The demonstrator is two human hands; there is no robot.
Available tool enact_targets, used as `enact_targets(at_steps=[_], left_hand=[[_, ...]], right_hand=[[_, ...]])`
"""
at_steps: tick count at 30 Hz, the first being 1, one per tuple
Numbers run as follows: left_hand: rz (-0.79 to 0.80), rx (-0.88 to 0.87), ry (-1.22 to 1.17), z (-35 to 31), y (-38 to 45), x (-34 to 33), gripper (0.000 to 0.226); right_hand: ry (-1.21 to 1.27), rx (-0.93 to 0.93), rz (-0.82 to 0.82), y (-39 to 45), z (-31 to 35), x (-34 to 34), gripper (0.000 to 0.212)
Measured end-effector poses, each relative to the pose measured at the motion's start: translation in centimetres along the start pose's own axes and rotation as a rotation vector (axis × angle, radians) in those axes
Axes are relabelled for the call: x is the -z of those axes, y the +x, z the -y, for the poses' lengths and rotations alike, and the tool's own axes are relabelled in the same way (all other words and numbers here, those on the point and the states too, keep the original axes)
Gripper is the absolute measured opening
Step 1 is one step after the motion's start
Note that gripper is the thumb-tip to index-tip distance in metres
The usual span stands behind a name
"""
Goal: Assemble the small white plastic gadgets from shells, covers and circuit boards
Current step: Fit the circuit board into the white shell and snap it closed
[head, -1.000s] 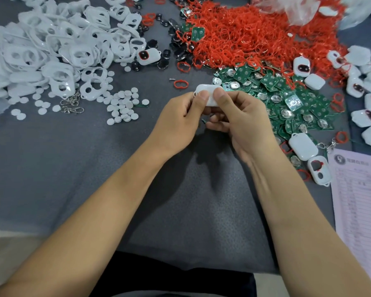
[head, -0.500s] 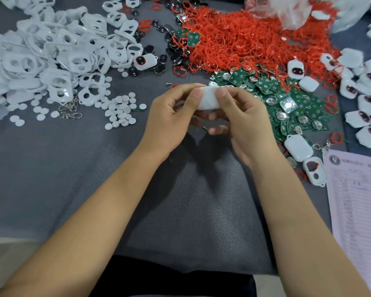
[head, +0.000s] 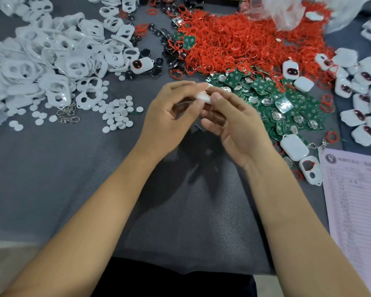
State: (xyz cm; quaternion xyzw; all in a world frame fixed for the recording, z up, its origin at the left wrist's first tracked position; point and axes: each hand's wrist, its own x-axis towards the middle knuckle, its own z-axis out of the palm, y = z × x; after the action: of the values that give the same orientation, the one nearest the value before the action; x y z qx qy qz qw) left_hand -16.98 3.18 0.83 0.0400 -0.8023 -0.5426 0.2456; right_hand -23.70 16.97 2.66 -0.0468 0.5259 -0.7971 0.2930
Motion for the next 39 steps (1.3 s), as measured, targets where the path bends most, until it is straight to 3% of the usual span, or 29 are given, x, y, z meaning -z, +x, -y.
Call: enact_targets(at_steps=[4, 10, 14, 16, 20, 30, 39], left_hand=[[-0.042, 0.135, -0.168, 0.0, 0.2, 0.0, 0.035], [-0.065, 0.185, -0.131, 0.8, 0.1, 0.0, 0.024], [0.066, 0.19, -0.119, 0.7, 0.0, 0.0, 0.03], [0.133, 0.212, -0.143, 0.5, -0.2, -0.3, 0.019], [0.085, 0.219, -0.126, 0.6, -0.3, -0.5, 0.021], [0.058, 0.198, -0.155, 1.3, -0.1, -0.4, 0.016], [-0.023, 0.224, -0.137, 1.1, 0.0, -0.4, 0.017]], right_hand=[[-0.105, 0.081, -0.022, 0.0, -0.1, 0.6, 0.023], [-0.191, 0.16, -0.007, 0.1, -0.3, 0.8, 0.014], [-0.2, 0.184, -0.025, 0.1, -0.2, 1.0, 0.02], [-0.266, 0.222, -0.056, 0.2, -0.2, 1.0, 0.025], [-0.435, 0.26, -0.098, 0.3, -0.5, 1.2, 0.024], [-0.471, 0.226, -0.185, 0.7, -1.3, 0.5, 0.019], [-0.388, 0.225, -0.063, 0.4, -1.4, 0.4, 0.018]])
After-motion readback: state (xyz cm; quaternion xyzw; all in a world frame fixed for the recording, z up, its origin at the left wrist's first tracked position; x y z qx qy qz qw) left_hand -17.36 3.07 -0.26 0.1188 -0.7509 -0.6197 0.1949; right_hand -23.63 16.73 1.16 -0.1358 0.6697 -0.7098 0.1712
